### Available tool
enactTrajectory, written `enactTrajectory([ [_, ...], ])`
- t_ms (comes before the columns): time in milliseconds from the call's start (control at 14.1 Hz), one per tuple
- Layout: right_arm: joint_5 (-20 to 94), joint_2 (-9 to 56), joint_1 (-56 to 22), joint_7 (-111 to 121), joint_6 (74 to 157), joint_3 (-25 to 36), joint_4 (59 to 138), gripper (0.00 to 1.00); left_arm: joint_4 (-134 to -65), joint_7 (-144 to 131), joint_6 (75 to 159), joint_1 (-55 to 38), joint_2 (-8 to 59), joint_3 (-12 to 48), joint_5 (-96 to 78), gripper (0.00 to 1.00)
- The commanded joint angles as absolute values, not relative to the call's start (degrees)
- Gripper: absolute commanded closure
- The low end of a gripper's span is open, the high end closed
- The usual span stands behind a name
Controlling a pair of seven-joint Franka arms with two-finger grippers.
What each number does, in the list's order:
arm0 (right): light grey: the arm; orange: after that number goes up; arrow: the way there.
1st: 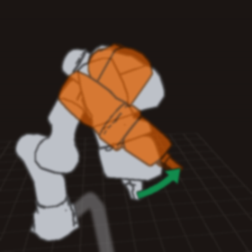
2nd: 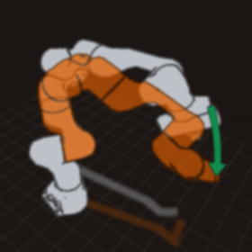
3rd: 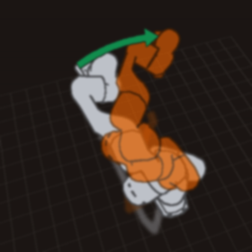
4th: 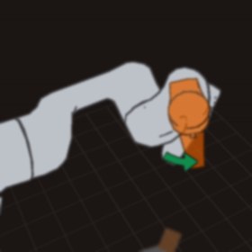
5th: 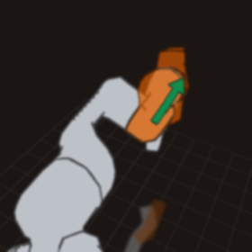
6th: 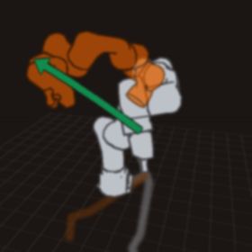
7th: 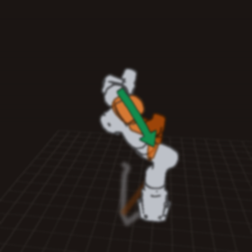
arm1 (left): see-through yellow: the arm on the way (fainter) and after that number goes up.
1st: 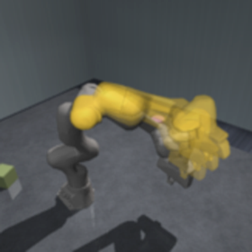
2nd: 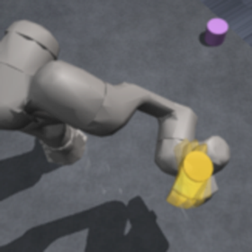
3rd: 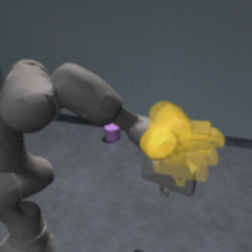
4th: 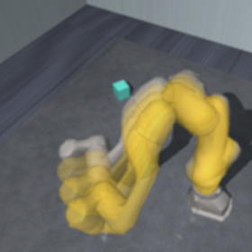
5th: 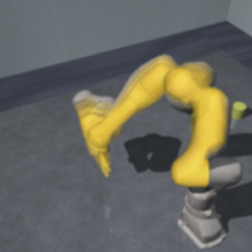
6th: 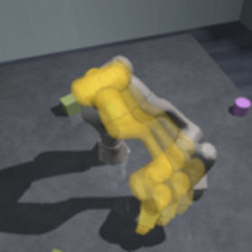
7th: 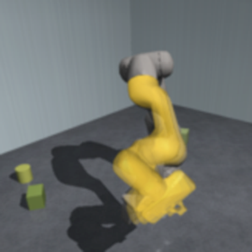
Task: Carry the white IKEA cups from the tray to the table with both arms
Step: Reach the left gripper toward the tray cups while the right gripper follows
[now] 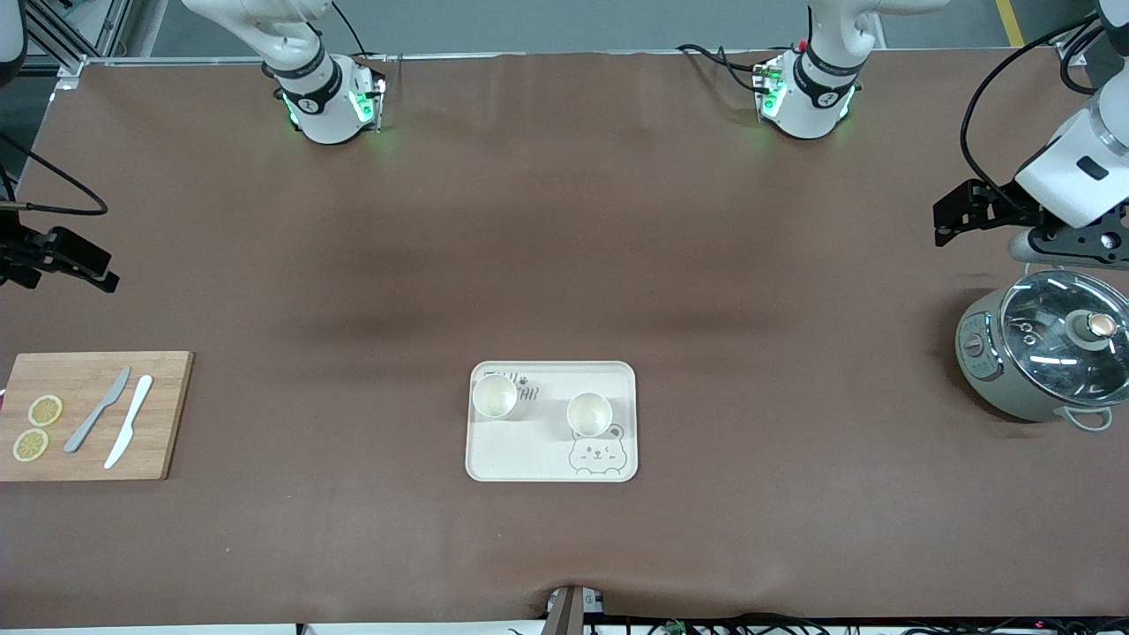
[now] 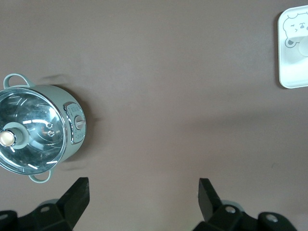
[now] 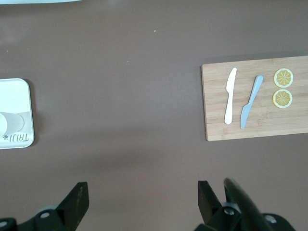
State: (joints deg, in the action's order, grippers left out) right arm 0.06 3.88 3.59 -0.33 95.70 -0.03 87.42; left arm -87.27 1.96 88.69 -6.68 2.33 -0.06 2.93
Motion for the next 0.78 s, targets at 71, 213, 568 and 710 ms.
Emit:
enactTrajectory([
  [71,-0.70,3.52,2.99,-0.26,95.10,0.09,87.54,0.00,-86.75,1.32,89.21,-6.94,2.63,0.26,4.13,0.00],
  [213,-0.70,3.51,2.99,-0.35,95.18,0.09,87.54,0.00,-86.75,1.32,89.30,-7.03,3.08,0.26,4.13,0.00],
  [568,-0.79,4.65,2.73,0.18,94.49,0.09,87.54,0.00,-87.36,-1.56,94.38,-8.17,7.63,2.98,0.62,0.00],
  [710,-0.62,5.01,2.46,-0.70,91.33,0.09,87.54,0.00,-87.01,-9.36,99.90,-10.36,12.28,5.18,0.70,0.00],
])
